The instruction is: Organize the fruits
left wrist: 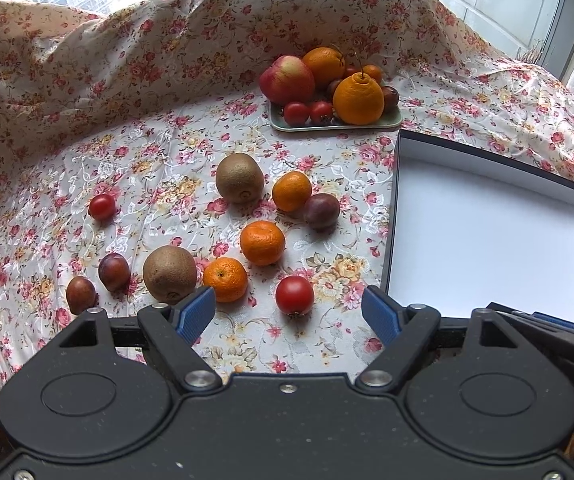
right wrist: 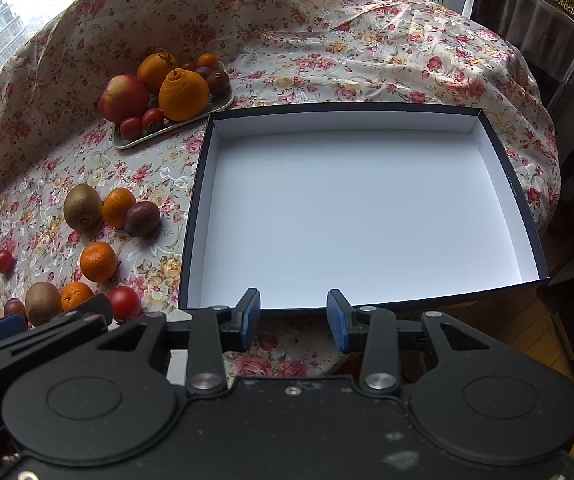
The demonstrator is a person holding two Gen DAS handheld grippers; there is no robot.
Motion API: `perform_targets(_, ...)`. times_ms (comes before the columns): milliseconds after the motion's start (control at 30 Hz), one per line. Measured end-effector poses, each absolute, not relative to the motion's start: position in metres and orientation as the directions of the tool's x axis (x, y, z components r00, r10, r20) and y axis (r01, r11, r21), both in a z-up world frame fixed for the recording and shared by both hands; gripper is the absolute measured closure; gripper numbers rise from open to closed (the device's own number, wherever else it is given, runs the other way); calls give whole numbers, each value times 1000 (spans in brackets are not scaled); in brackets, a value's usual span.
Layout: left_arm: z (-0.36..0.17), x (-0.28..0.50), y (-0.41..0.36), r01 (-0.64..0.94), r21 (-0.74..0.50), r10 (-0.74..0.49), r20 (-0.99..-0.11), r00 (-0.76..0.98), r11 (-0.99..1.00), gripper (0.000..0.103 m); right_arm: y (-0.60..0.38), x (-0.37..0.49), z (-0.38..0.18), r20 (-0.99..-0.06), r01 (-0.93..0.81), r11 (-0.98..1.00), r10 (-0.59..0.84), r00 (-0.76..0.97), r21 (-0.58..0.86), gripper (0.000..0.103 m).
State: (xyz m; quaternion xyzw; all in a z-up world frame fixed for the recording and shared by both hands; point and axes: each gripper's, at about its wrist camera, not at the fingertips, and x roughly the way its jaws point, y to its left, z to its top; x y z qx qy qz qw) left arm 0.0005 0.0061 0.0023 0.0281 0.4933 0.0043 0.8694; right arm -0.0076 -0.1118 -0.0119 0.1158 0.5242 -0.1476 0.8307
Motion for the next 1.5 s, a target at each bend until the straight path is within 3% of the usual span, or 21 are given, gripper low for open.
perform_targets(1500,-1,1,12,-3,112,100,-873,477,994,21,-101,-4,-14,-907,341,940,-122,403,25,64)
